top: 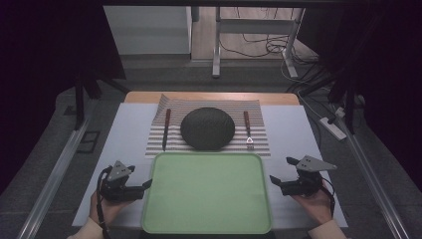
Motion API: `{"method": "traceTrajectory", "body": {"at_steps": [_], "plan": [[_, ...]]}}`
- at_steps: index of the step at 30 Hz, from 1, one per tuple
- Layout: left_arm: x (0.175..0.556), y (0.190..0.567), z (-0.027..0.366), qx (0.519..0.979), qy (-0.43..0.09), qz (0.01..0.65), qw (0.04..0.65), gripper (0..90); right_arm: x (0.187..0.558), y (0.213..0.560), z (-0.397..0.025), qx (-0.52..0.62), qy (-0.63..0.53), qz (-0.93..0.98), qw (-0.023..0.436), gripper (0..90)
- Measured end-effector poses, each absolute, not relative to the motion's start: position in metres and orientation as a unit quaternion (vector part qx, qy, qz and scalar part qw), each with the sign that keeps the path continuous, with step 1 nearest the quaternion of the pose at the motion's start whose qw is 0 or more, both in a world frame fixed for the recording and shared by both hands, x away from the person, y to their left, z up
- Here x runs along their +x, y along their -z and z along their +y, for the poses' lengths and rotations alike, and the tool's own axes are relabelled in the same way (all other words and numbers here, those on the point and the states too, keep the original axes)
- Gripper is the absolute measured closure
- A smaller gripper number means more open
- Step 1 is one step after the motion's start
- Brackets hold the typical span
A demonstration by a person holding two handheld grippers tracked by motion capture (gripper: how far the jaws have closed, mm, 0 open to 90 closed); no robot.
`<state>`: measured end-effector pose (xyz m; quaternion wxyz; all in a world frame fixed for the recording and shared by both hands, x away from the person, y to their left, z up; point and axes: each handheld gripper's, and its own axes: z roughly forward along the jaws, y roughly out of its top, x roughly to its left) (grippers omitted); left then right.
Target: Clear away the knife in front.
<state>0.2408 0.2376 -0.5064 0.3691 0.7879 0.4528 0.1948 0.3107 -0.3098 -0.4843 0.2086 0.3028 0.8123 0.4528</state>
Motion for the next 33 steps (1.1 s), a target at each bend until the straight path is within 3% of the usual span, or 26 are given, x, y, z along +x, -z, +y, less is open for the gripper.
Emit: {"method": "traceTrajectory", "body": {"at_steps": [21,33], "plan": [[0.234,0.505,0.242,0.782,-0.192,0.46,0.374,18.0,0.312,0.485,-0.31,0.306,-0.455,0.812,0.2,7.4],[0.25,0.489,0.229,0.791,-0.201,0.44,0.374,18.1,0.313,0.486,-0.31,0.307,-0.461,0.809,0.198,7.6]]}}
